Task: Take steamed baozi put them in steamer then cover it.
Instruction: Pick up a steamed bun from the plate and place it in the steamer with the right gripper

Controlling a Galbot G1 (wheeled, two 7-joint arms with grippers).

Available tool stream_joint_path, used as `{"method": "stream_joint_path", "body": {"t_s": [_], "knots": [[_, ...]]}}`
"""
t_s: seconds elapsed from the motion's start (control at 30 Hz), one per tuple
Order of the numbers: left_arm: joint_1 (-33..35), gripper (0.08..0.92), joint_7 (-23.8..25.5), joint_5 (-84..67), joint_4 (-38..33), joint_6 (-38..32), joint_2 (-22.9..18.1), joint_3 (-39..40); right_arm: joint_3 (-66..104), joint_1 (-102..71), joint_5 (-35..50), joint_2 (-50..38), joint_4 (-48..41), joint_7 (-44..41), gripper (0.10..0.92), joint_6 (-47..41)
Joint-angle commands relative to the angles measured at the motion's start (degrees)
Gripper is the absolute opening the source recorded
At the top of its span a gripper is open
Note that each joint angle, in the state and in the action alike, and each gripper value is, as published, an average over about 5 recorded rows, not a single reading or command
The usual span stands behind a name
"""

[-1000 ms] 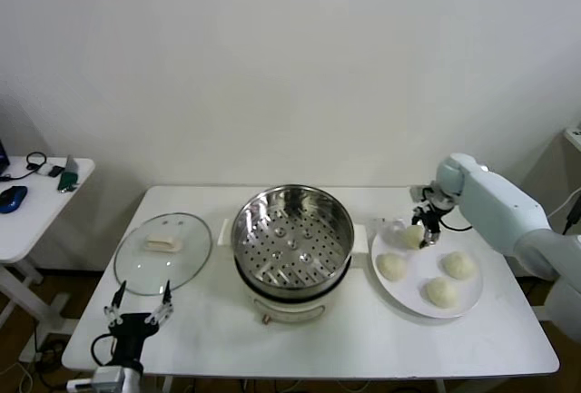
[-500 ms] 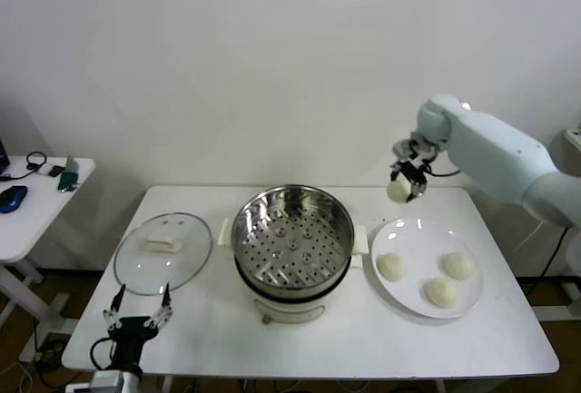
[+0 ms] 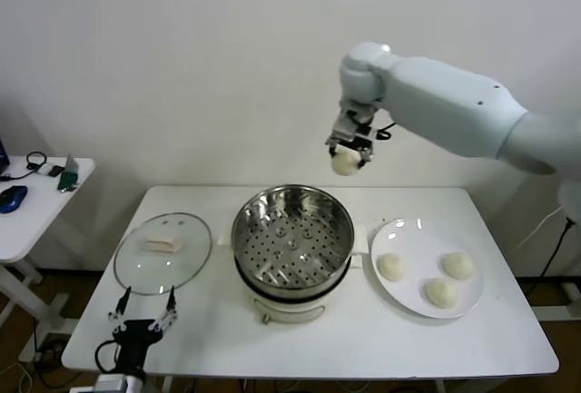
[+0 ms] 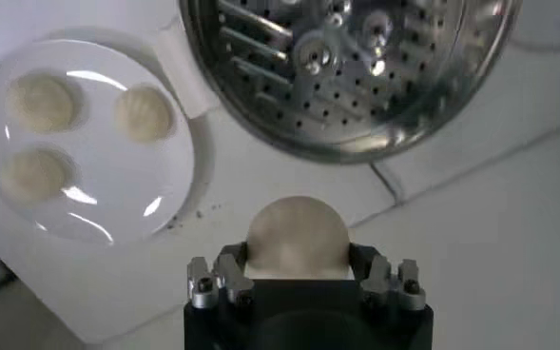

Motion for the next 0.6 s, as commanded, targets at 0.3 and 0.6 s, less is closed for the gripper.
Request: {"method": "stream_joint_path", "body": {"t_s": [0.3,0.6], "knots": [[0.77,0.823,-0.18,-0.64,0.0,-0.16,1.74,-0.55,-0.09,-10.54,-8.31,11.23,-1.26,0.23,0.696,3.26],[0.8,0.823,-0.35,-1.42,0.18,0.05,2.58,-1.04,-0.13,-13.61,-10.87,11.76,-5.1,1.01,0.698,4.52]]}}
